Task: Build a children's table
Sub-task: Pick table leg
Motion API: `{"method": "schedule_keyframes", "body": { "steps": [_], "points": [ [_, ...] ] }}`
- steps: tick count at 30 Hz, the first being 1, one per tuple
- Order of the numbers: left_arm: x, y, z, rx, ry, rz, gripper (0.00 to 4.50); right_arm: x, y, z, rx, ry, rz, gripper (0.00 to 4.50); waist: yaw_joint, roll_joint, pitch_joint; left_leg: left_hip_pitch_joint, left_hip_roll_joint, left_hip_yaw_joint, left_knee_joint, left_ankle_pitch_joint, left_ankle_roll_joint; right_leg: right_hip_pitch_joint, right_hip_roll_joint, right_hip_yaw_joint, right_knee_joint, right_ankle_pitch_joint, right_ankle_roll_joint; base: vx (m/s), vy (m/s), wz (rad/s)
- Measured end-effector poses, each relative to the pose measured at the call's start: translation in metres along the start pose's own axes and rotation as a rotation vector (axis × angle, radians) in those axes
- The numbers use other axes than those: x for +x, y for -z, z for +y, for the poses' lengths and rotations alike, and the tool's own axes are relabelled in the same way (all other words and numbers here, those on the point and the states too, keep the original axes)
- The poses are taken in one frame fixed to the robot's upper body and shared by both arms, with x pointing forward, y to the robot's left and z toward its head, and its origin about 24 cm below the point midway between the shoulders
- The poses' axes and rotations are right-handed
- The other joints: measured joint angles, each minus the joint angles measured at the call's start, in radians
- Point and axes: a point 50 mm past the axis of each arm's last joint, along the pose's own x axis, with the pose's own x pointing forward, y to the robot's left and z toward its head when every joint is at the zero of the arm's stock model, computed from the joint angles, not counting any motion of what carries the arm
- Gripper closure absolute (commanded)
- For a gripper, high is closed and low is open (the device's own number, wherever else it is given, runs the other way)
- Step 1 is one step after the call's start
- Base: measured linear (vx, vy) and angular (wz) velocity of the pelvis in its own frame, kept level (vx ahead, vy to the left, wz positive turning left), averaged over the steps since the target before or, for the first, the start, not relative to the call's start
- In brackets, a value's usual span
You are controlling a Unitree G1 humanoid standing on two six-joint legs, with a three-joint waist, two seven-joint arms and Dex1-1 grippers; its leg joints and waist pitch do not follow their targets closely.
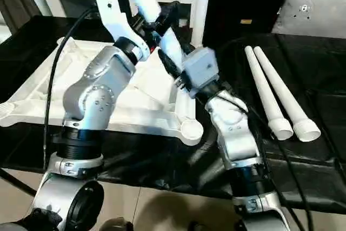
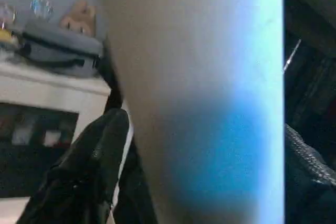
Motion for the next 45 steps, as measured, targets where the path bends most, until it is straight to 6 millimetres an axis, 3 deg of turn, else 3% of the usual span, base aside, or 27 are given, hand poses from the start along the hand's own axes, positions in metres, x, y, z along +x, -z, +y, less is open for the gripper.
{"method": "schedule_keyframes", "body": {
  "steps": [7, 12, 19, 32, 39, 45],
  "points": [
    [-0.001, 0.001, -0.007, 0.085, 0.008, -0.027, 1.70, 0.000, 0.005, 0.000, -0.072, 0.038, -0.016, 2.65, -0.005, 0.000, 0.000, 0.000, 0.000, 0.000, 0.001, 0.001, 0.001, 0.000, 0.000, 0.000, 0.000, 0.000, 0.000, 0.000, 0.000, 0.00],
    [-0.001, 0.003, -0.009, 0.089, 0.016, -0.029, 2.13, 0.002, 0.008, 0.000, -0.075, 0.065, -0.028, 2.65, -0.025, 0.000, 0.000, 0.000, 0.000, 0.000, 0.002, 0.001, 0.001, 0.000, 0.000, 0.000, 0.001, 0.000, 0.000, 0.000, 0.000, 0.00],
    [-0.001, 0.004, -0.013, 0.089, 0.032, -0.031, 2.45, 0.004, 0.010, -0.001, -0.071, 0.077, -0.034, 2.65, -0.030, 0.000, 0.000, 0.000, 0.000, 0.000, 0.002, 0.001, 0.001, 0.000, 0.000, 0.000, 0.001, 0.001, 0.000, 0.000, 0.000, 0.00],
    [-0.001, 0.004, -0.012, 0.041, 0.032, -0.033, 2.55, 0.005, 0.010, -0.001, -0.072, 0.082, -0.039, 2.65, -0.030, 0.000, 0.000, 0.000, 0.000, 0.000, 0.003, 0.001, 0.002, 0.001, 0.000, 0.000, 0.002, 0.002, -0.001, 0.000, 0.000, 0.00],
    [-0.004, 0.003, 0.004, -0.207, -0.022, -0.010, 2.60, 0.008, 0.010, 0.005, -0.047, 0.046, -0.036, 2.66, -0.037, 0.000, 0.000, 0.000, 0.000, 0.000, 0.005, 0.001, 0.001, 0.001, 0.000, 0.000, 0.002, 0.003, -0.001, 0.000, 0.000, 0.00],
    [-0.006, 0.008, 0.012, -0.290, -0.069, 0.025, 2.61, 0.010, 0.015, 0.008, -0.034, 0.019, 0.001, 2.66, -0.038, 0.000, 0.000, 0.000, 0.000, 0.000, 0.007, 0.001, 0.001, 0.002, 0.000, 0.001, 0.002, 0.003, -0.001, 0.000, 0.000, 0.00]
  ]
}}
